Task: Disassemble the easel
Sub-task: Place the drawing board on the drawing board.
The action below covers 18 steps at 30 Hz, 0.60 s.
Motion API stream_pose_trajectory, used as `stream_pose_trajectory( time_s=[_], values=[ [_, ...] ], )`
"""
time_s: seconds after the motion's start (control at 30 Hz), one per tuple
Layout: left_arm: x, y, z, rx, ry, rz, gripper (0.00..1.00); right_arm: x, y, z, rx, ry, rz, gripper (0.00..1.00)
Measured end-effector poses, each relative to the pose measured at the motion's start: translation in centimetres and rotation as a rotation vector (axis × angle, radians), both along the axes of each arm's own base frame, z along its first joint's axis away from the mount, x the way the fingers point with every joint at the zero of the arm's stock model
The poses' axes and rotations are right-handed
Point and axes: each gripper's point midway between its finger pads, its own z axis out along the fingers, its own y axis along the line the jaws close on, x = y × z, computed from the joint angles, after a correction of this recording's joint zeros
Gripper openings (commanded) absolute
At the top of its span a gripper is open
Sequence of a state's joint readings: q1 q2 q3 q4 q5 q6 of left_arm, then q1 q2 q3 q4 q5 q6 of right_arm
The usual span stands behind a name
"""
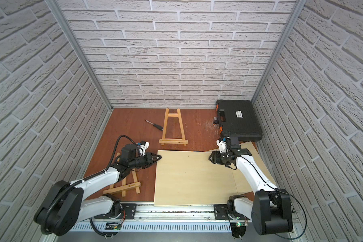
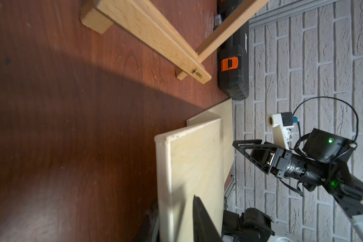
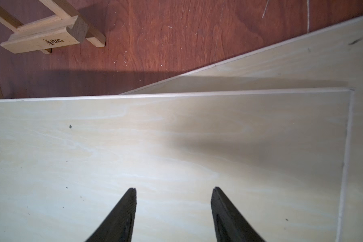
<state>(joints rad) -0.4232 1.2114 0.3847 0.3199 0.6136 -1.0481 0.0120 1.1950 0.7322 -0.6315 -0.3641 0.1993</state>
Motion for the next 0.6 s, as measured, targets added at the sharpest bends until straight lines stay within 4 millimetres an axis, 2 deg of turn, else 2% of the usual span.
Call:
stream_pose_trajectory(
  time_s=[0.3, 0.6],
  values=[
    [-1.4, -2.1, -2.0, -0.012, 0.023, -0.033, 0.16, 0.0, 0.0, 0.0, 0.0, 0.0, 0.0, 0.59],
    [-1.4, -4.5, -3.5, -0.026, 0.027, -0.045, 0.14, 0.1, -0.7, 0.3, -0.035, 0.008, -0.022, 0.61]
  ],
)
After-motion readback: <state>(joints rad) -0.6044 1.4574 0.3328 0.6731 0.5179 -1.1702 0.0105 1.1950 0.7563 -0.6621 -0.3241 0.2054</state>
